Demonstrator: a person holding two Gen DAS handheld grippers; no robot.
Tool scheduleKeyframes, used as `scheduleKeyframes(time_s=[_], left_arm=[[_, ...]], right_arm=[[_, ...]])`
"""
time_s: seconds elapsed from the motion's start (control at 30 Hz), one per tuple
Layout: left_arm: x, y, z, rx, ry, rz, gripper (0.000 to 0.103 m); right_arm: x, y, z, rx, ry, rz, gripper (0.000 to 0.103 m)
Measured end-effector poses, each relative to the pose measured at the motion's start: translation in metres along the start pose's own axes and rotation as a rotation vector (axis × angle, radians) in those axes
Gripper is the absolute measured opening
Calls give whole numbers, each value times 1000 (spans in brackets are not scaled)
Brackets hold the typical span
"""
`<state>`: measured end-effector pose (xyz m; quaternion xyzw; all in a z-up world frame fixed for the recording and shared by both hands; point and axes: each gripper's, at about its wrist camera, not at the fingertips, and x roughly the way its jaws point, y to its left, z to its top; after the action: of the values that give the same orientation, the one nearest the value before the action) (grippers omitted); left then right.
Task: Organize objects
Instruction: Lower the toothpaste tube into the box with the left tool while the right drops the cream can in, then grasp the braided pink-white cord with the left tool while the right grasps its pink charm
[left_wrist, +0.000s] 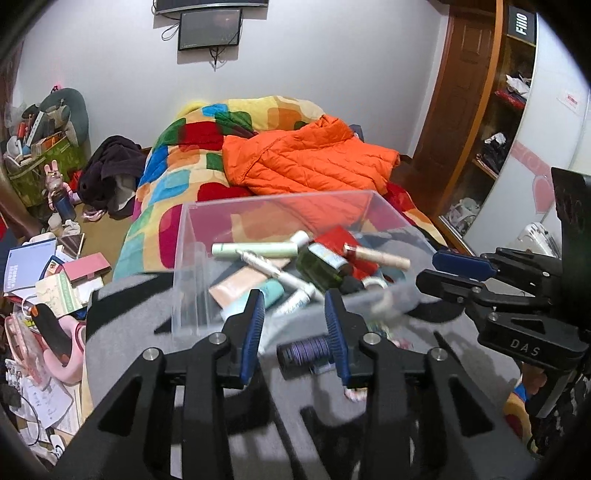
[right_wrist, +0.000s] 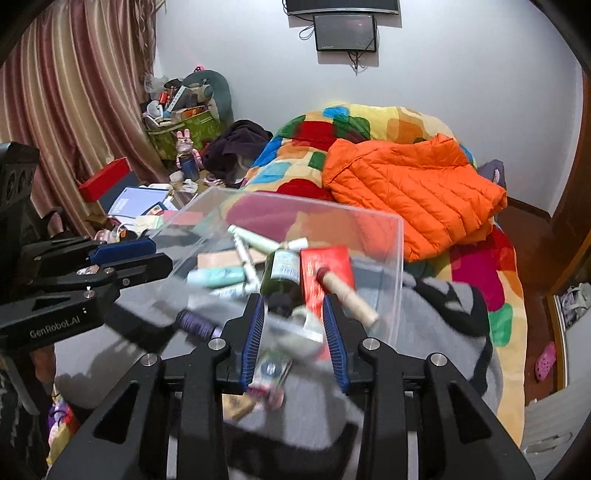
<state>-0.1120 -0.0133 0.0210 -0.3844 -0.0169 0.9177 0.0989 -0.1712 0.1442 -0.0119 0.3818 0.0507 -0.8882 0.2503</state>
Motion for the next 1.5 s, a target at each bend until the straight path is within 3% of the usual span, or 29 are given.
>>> scheduleKeyframes(time_s=[0.23,0.43,0.5,0.57,0.63,0.87,1.0,1.23,1.5], left_arm=[[-4,-1,-36,-28,42,-13,46],[10,-5,-64,-44,117,-26,46],[13,-6,-70,-47,133,-29,46],[17,-7,-75,-54,150,-35,46],[20,-8,-79,-58,164,-44,46],[23,-20,-80,-33,171,-58,48],[29,-26,-76,-17,178,-75,48],[55,-36,-68,24,227,-86,48],[58,-58,-69,96,233,-112,48]], right_arm=[[9,2,-41,30,85,48,30],[36,-8,-54,94,162,89,30],[42,-11,-54,106,162,91,29],[45,-12,-54,117,162,119,16],[44,-12,-56,124,159,135,11],[19,-16,-52,117,80,93,7],[4,-26,-50,141,59,84,7],[2,-22,-62,135,129,134,9],[6,-8,-68,90,138,154,26]])
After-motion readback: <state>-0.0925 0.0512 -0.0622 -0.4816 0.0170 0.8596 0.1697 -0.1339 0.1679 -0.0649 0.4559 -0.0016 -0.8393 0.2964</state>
